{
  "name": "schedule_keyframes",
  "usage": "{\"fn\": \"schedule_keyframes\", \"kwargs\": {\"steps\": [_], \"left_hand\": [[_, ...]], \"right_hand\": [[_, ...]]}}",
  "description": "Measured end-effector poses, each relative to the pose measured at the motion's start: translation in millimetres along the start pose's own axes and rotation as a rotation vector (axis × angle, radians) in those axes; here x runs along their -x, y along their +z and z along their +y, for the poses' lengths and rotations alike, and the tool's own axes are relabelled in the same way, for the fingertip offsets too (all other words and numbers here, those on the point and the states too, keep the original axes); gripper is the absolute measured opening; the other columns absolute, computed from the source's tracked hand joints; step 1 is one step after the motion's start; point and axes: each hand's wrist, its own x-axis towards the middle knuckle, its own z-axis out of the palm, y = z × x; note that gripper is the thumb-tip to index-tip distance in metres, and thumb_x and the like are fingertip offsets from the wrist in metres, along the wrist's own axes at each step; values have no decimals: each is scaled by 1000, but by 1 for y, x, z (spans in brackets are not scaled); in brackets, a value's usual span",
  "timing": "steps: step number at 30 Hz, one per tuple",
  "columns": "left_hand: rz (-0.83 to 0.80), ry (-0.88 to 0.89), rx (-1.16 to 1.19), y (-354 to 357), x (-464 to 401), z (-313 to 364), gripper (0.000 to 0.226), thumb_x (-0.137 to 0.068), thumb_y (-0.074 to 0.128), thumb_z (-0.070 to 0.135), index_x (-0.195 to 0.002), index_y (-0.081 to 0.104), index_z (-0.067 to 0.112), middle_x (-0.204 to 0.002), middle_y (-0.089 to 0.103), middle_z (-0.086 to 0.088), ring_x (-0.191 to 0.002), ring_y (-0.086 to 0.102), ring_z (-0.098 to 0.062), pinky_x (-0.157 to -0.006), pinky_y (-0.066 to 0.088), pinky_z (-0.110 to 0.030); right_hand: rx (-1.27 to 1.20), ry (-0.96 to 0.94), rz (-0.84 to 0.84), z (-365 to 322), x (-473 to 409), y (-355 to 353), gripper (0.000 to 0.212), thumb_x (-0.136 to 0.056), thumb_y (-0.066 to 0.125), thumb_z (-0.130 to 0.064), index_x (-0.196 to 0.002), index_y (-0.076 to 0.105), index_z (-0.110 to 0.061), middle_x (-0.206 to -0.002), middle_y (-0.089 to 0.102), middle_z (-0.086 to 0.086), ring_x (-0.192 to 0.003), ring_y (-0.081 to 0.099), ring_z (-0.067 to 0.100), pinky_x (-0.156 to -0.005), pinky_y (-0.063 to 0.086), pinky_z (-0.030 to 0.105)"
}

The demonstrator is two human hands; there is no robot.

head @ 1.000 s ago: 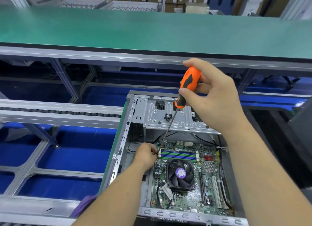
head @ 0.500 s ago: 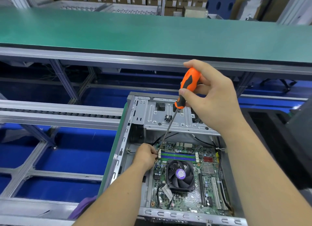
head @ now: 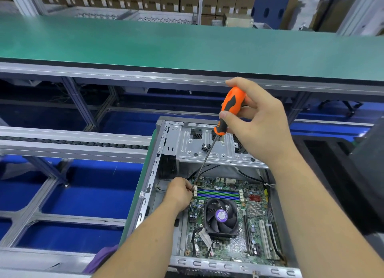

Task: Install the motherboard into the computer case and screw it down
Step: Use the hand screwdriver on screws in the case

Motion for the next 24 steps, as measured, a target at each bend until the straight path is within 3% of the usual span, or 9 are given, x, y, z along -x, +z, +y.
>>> {"fn": "schedule_keyframes", "kwargs": {"steps": [5, 9, 12, 16, 20, 24], "left_hand": [[-2, 10, 5, -1, 2, 1, 15, -89, 62, -1, -80, 65, 11, -86, 64, -3, -80, 57, -15, -73, 47, -20], [-24, -7, -39, -1, 3, 1, 22, -88, 58, -6, -80, 62, 14, -92, 63, -3, -86, 59, -17, -78, 49, -21], [-46, 14, -49, 1, 2, 0, 26, -90, 51, -9, -92, 63, 14, -93, 61, -3, -83, 55, -15, -74, 46, -17], [-45, 59, -73, 5, 1, -5, 18, -92, 61, -2, -105, 68, 7, -99, 64, -4, -84, 57, -14, -74, 44, -17], [-41, 44, -28, 4, 1, -5, 8, -88, 68, 0, -92, 69, 7, -97, 65, -3, -84, 58, -14, -73, 44, -17], [-49, 22, -4, 4, 2, -4, 22, -87, 69, -1, -73, 61, 14, -84, 60, 0, -80, 56, -14, -70, 43, -18]], "right_hand": [[-1, 1, 1, -2, 1, 1, 51, -90, 72, -1, -128, 57, -32, -93, 65, 11, -77, 75, 23, -70, 65, 35], [20, 0, 12, -3, 2, -1, 50, -90, 72, -2, -129, 58, -30, -93, 66, 11, -77, 75, 22, -72, 64, 36], [33, -5, 19, -4, 2, -2, 50, -90, 73, -3, -129, 58, -30, -94, 67, 9, -79, 75, 26, -74, 64, 38], [31, 3, 19, -4, 3, -1, 49, -90, 73, -2, -131, 59, -27, -94, 67, 11, -78, 74, 23, -72, 65, 37], [34, 11, 16, -3, 5, 2, 50, -90, 73, -2, -132, 59, -25, -93, 67, 10, -78, 74, 23, -74, 64, 38], [17, 13, 19, -5, 6, 2, 50, -90, 72, -1, -132, 59, -24, -94, 66, 13, -76, 74, 23, -72, 64, 37]]}}
